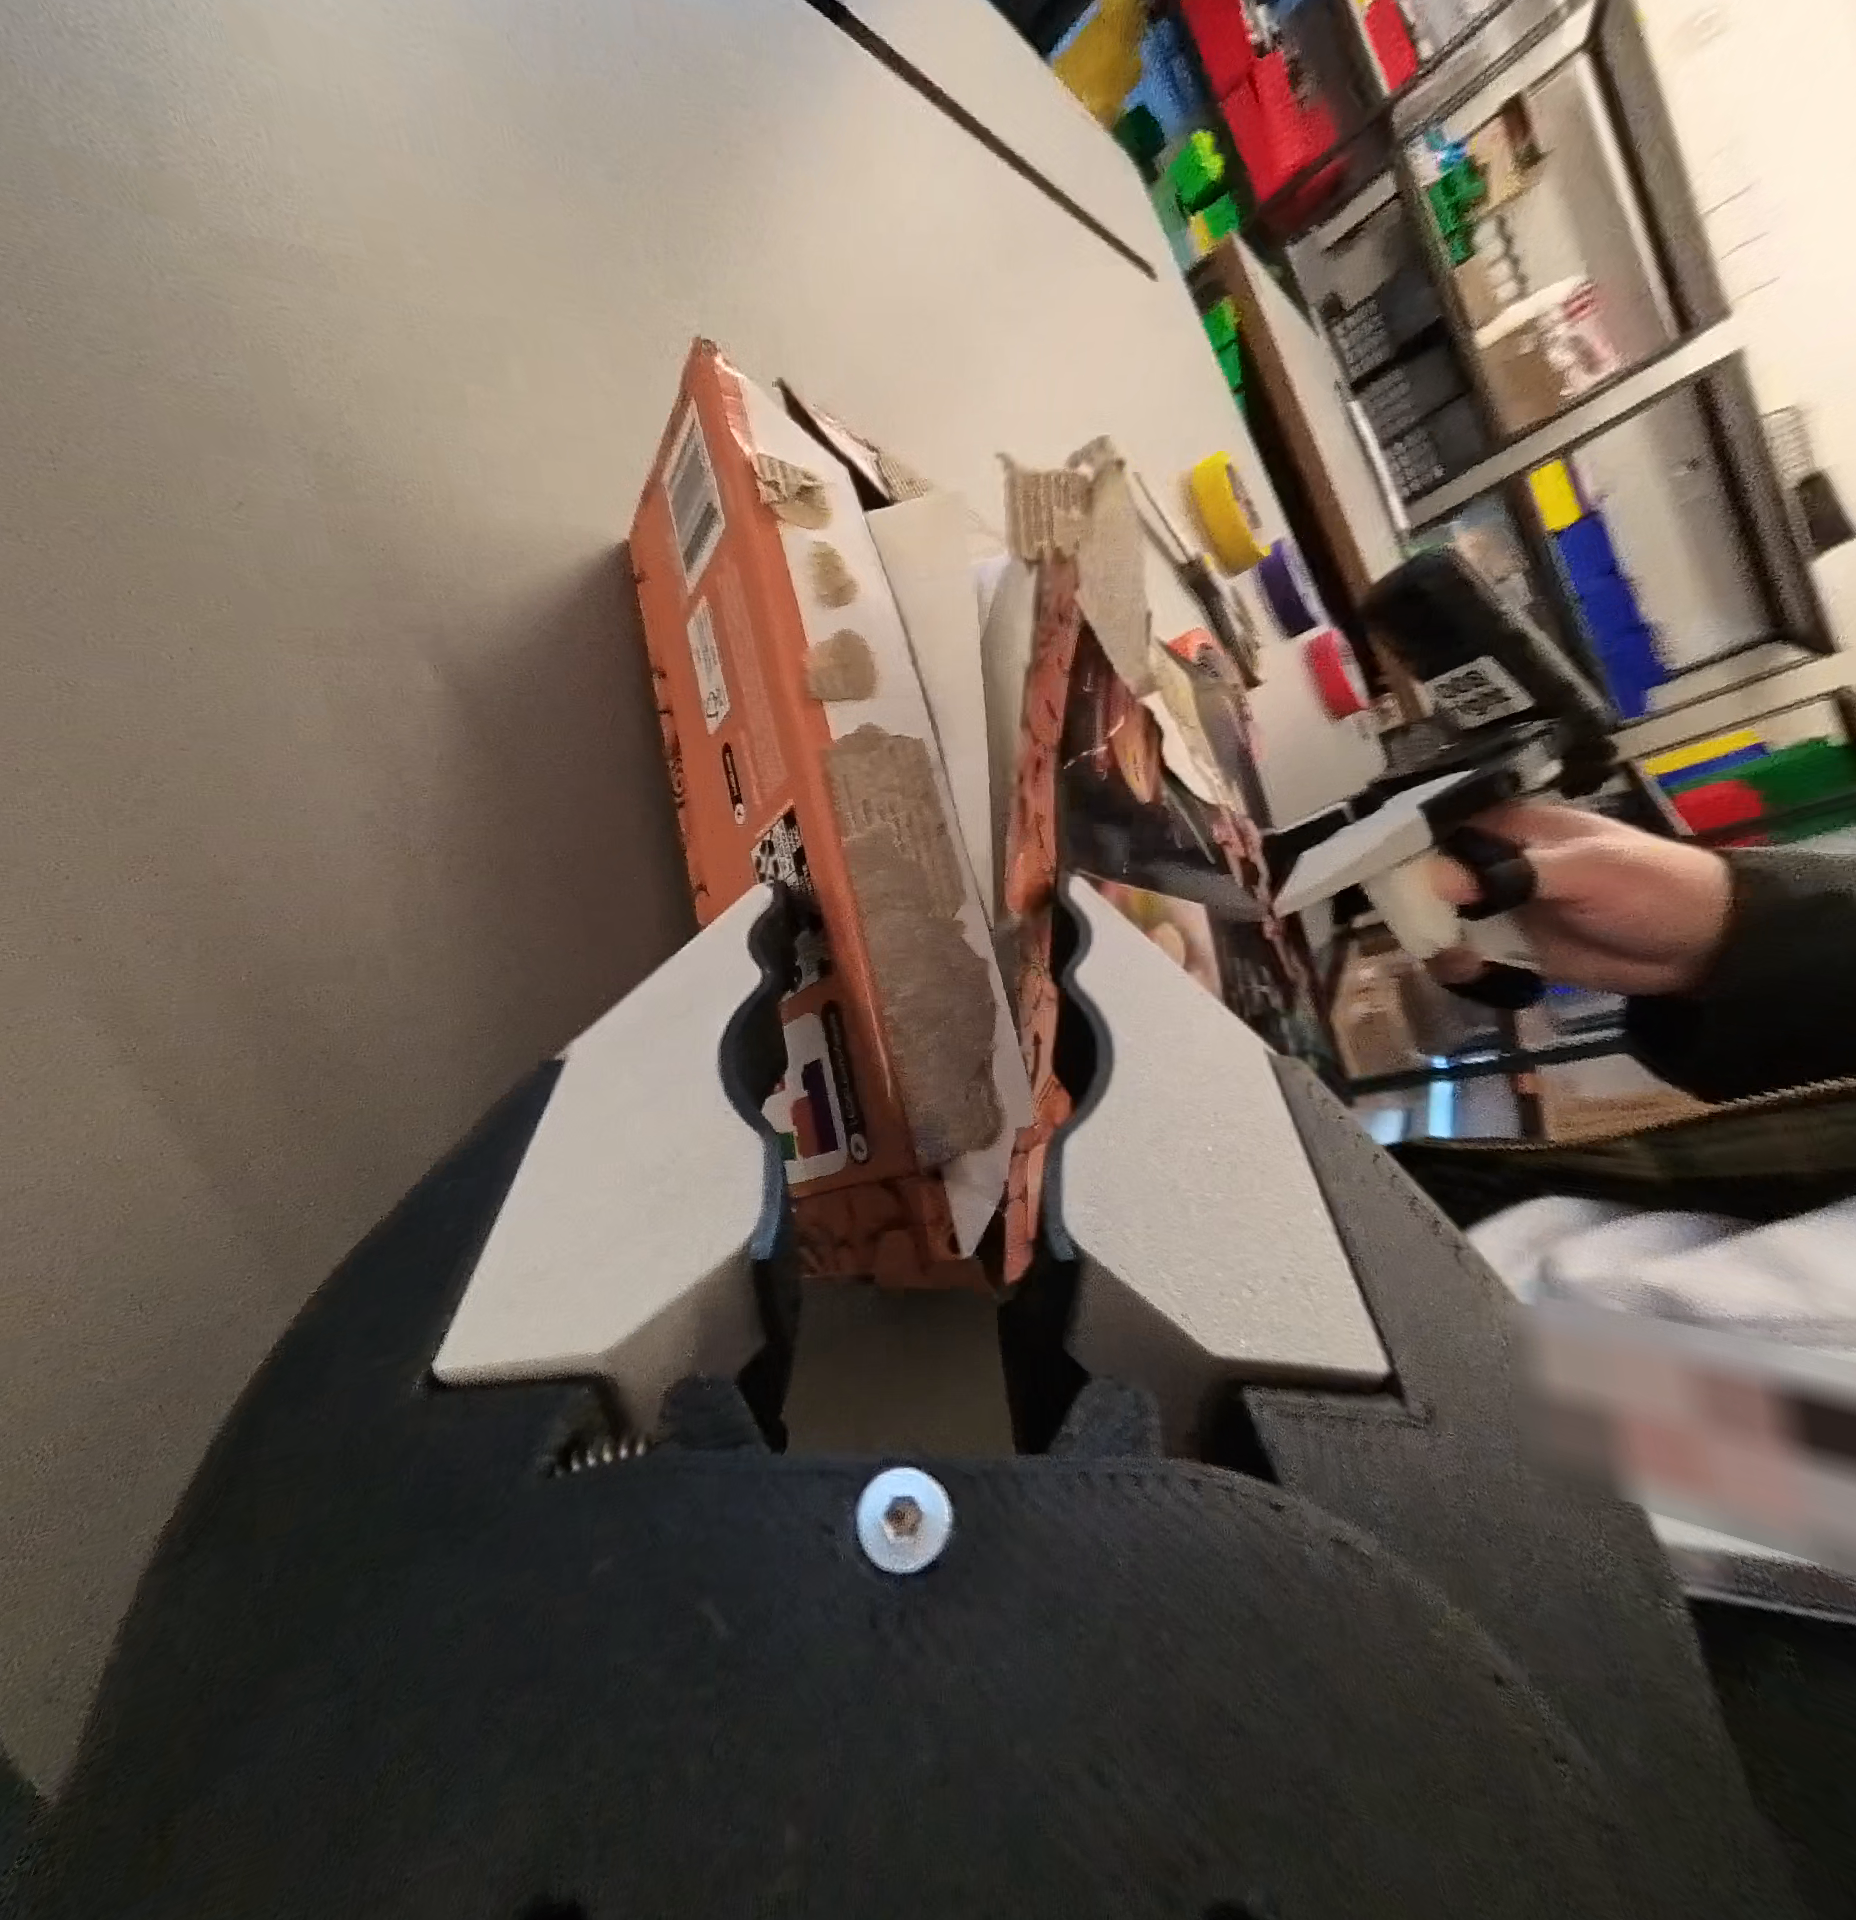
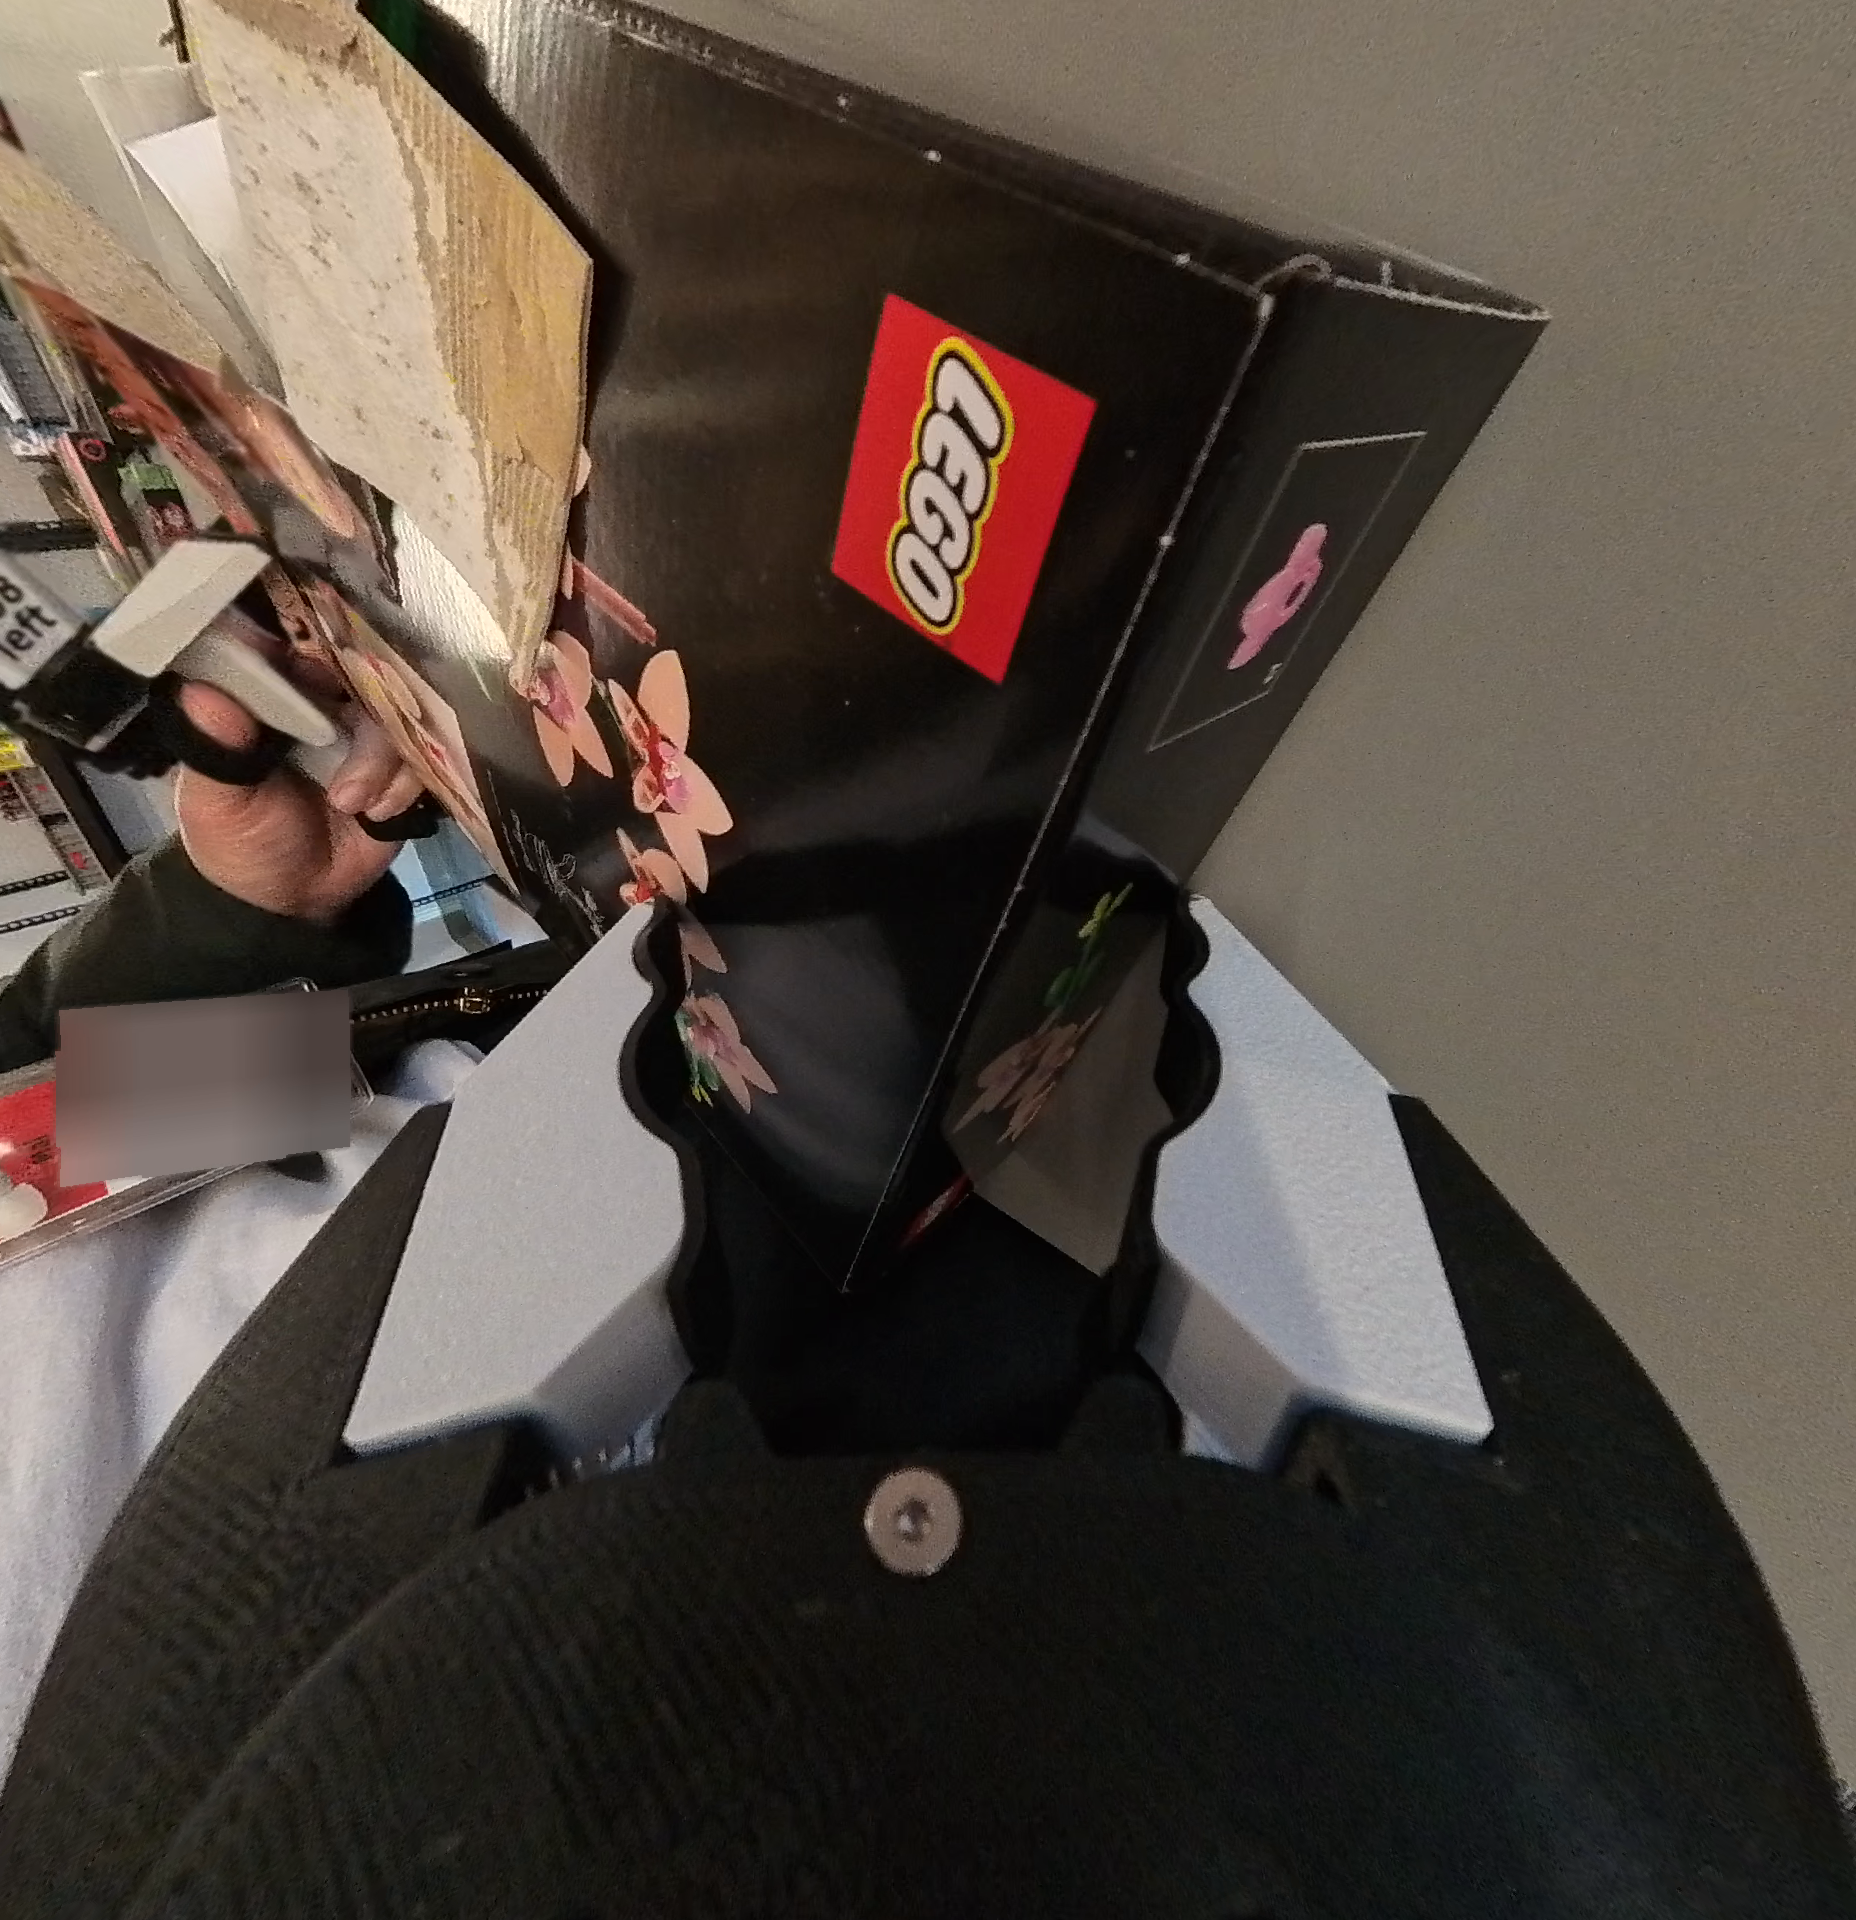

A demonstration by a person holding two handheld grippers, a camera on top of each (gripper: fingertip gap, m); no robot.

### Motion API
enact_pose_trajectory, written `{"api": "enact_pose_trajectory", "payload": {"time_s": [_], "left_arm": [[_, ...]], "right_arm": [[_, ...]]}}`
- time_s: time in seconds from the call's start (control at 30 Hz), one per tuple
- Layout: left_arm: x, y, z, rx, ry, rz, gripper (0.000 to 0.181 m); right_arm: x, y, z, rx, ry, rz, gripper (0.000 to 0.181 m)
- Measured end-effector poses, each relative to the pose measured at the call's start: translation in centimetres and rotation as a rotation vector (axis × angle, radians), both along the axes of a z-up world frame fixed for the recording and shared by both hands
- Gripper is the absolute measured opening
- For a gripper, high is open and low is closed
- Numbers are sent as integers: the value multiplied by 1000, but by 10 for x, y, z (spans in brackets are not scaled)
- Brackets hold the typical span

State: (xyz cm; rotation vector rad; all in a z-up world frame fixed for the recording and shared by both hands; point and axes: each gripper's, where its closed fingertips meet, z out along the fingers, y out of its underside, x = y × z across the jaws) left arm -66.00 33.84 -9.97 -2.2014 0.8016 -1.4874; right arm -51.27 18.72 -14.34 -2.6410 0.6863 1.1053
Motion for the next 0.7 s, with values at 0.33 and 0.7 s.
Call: {"api": "enact_pose_trajectory", "payload": {"time_s": [0.33, 0.7], "left_arm": [[4, 4, 0, 90, 67, 44, 39], [7, 9, -1, 110, 113, 98, 39]], "right_arm": [[-17, -5, -4, -69, -152, 227, 112], [-17, -1, -4, -73, -139, 166, 110]]}}
